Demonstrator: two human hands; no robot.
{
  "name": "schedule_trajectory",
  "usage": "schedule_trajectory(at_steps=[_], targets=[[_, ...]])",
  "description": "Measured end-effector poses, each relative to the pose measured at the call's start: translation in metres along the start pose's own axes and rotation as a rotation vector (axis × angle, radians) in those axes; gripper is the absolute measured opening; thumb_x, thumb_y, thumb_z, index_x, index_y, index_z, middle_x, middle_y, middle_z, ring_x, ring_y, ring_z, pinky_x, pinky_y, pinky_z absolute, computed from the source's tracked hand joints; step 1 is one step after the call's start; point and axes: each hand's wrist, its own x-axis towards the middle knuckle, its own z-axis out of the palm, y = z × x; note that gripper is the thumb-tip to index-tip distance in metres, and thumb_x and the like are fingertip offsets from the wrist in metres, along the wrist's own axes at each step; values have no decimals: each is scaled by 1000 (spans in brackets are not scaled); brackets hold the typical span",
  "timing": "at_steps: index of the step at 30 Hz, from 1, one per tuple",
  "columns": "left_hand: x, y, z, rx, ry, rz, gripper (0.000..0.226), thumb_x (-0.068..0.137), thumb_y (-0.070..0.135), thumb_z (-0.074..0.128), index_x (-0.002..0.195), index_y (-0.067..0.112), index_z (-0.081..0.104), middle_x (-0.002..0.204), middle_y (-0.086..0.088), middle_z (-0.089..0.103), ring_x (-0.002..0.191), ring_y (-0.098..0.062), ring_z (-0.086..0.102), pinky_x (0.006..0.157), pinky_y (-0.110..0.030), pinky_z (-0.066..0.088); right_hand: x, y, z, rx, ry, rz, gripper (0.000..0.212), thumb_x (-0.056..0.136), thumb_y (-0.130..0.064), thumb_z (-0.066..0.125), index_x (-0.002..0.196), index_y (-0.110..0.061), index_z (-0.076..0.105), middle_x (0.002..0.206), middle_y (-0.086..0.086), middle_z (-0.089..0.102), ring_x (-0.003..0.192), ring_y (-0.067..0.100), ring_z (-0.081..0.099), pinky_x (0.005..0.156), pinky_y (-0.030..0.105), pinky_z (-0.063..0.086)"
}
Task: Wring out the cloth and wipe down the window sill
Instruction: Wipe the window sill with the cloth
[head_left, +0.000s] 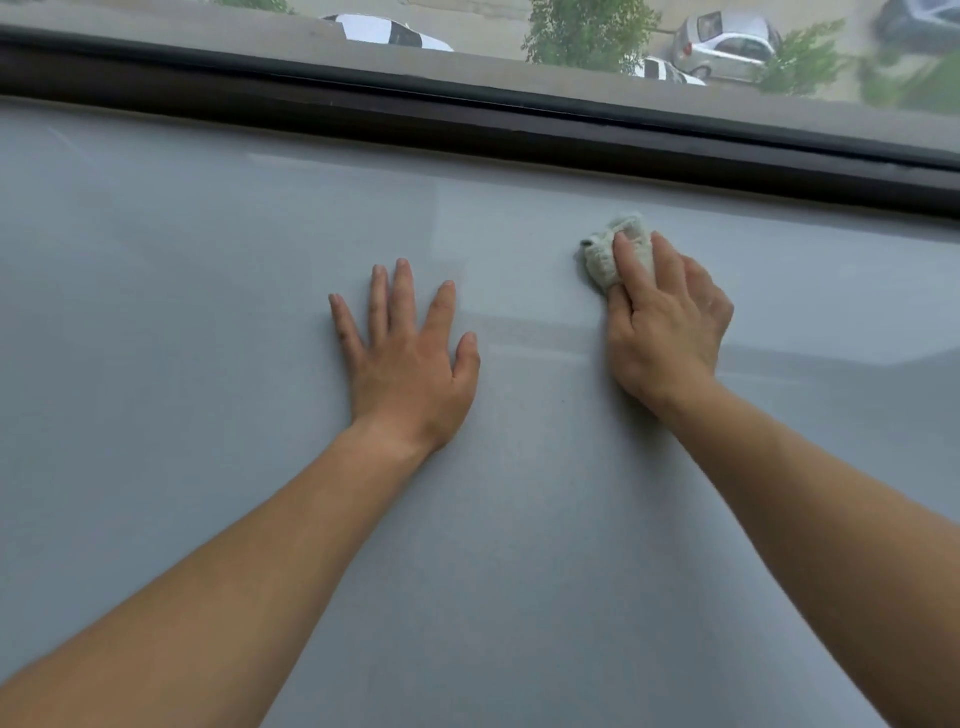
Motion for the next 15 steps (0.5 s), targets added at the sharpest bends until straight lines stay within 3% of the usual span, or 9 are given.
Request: schedule_trajectory(at_steps=[6,12,15], targets=[[-67,29,10,-13,-7,61,65,92,51,23,152,26,30,164,-15,8,151,-30,-2,117,-60,-10,-68,11,-4,-52,-103,-388,50,99,-48,33,149,-46,29,159,-4,29,141,27,26,113,46,19],[-93,30,20,49,-23,44,67,94,53,18,156,29,15,165,-11,-3,151,-27,-10,118,-59,-5,-58,9,-2,11,-60,17,50,100,-46,28,150,-47,22,162,-5,19,145,26,18,115,46,10],[-91,31,23,74,-12,44,67,94,52,21,156,28,15,165,-11,-1,152,-27,-8,118,-60,-2,-106,-4,3,-31,-62,-212,53,97,-44,35,150,-44,27,161,-2,25,143,28,24,113,47,14]])
